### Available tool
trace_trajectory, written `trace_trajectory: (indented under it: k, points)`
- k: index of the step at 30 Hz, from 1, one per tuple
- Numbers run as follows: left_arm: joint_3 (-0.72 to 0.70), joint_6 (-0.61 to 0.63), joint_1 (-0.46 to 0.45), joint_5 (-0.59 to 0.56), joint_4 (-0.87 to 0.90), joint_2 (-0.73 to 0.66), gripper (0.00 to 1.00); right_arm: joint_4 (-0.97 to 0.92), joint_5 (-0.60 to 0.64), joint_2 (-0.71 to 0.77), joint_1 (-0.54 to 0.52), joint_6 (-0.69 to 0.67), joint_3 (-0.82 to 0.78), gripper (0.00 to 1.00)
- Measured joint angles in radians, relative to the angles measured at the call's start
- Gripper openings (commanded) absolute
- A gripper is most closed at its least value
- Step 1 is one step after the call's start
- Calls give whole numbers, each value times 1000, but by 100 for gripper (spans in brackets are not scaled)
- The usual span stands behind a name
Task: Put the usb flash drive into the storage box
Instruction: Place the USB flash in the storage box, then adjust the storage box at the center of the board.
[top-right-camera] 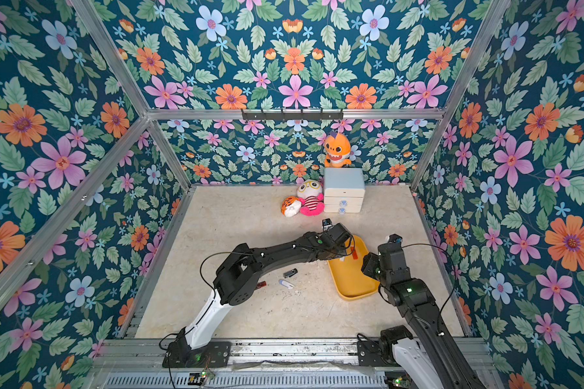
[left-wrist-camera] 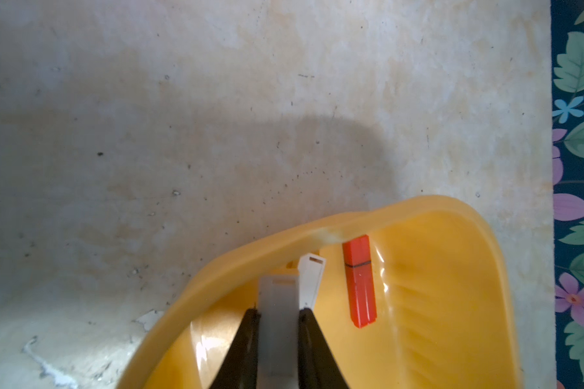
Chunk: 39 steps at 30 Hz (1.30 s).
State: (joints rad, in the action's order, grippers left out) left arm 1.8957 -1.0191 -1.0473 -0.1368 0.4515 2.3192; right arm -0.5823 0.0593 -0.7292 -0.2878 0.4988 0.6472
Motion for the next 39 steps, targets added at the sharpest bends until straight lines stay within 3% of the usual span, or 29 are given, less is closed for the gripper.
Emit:
trace_trajectory:
  k: [8, 12, 17, 26, 31, 39]
  points:
    - [45, 25, 4, -27, 87, 2, 32, 0, -1, -6, 0, 0, 0, 55]
    - [59, 29, 6, -24, 95, 16, 42, 0, -4, -6, 0, 0, 0, 55]
    - [63, 30, 6, -18, 102, 18, 45, 1, -3, -6, 1, 0, -1, 55]
    - [32, 84, 7, 2, 64, -149, 49, -7, -7, -11, 1, 0, 5, 57]
    - [-127, 119, 7, -6, 24, -345, 51, -50, 44, -112, 7, 16, 40, 69]
    - [-558, 131, 40, -49, -16, -737, 55, -56, 3, -298, 92, 21, 55, 73]
